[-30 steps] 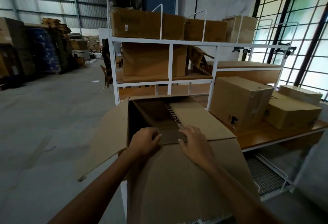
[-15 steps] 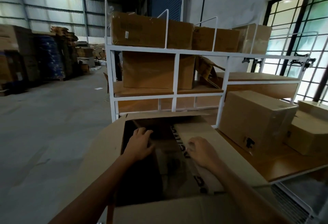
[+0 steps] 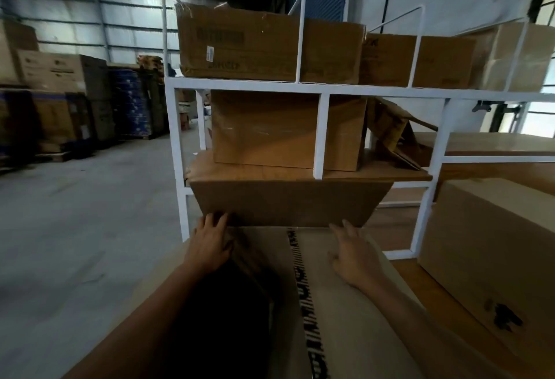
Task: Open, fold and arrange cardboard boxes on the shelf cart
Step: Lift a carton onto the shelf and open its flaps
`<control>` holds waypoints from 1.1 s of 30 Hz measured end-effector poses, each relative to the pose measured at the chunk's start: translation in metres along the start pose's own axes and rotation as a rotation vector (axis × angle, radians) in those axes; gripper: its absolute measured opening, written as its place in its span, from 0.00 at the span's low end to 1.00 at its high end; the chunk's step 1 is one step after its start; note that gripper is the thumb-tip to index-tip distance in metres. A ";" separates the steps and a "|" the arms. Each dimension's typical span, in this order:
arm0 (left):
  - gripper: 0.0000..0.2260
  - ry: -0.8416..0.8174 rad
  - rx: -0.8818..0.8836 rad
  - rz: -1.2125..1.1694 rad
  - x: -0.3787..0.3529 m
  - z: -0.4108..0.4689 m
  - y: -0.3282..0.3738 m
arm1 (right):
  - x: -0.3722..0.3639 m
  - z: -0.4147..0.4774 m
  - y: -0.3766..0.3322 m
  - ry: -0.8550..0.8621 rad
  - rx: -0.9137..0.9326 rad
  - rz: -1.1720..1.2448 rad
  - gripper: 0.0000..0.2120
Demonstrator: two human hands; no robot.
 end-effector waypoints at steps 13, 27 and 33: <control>0.44 -0.266 0.235 0.057 -0.039 0.049 -0.037 | -0.064 0.076 0.069 -0.143 -0.310 -0.014 0.41; 0.36 -0.252 0.238 0.111 -0.011 -0.032 -0.034 | -0.032 -0.007 0.047 -0.182 -0.270 -0.010 0.42; 0.28 -0.231 0.248 0.131 0.010 -0.082 -0.038 | -0.016 -0.052 0.025 -0.183 -0.244 -0.092 0.38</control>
Point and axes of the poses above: each hand's wrist, its own z-axis towards the middle knuckle, its own x-axis out of the back of the hand, y = z × x, the point moved 5 cm from there along z, towards the middle knuckle, and after that the axes turned 6 degrees about -z, right-handed, at the moved point
